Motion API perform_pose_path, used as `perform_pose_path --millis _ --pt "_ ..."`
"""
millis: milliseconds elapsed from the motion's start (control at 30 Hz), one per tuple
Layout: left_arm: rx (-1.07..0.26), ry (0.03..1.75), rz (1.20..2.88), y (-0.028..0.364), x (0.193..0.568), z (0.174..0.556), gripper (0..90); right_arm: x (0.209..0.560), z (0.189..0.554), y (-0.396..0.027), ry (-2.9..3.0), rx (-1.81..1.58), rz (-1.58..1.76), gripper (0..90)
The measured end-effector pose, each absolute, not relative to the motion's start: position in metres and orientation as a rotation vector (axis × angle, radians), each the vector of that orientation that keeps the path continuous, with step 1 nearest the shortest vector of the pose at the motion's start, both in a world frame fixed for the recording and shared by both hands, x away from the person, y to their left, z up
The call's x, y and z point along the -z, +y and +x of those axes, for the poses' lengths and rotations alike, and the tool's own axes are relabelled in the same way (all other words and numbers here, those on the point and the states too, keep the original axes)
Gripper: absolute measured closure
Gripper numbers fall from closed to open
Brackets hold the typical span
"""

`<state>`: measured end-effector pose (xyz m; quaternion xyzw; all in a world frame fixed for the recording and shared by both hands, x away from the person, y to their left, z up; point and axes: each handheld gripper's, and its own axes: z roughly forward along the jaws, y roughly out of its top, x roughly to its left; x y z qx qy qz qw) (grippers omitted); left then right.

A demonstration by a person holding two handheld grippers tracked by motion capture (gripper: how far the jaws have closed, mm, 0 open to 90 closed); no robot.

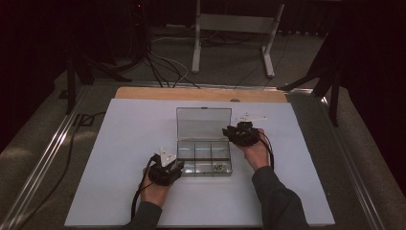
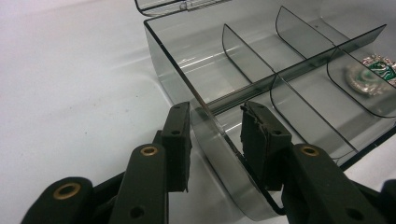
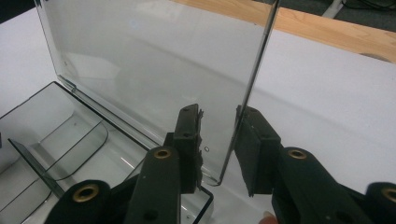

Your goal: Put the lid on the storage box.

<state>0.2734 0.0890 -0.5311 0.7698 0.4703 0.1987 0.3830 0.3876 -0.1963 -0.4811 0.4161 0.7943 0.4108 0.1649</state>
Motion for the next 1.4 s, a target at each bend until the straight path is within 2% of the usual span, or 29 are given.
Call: perform_pose_path --millis 1400 --pt "-0.500 1.197 1.953 0.090 0.531 0.272 65.6 0.476 0.366 -0.196 2.274 -1.090 1.046 74.9"
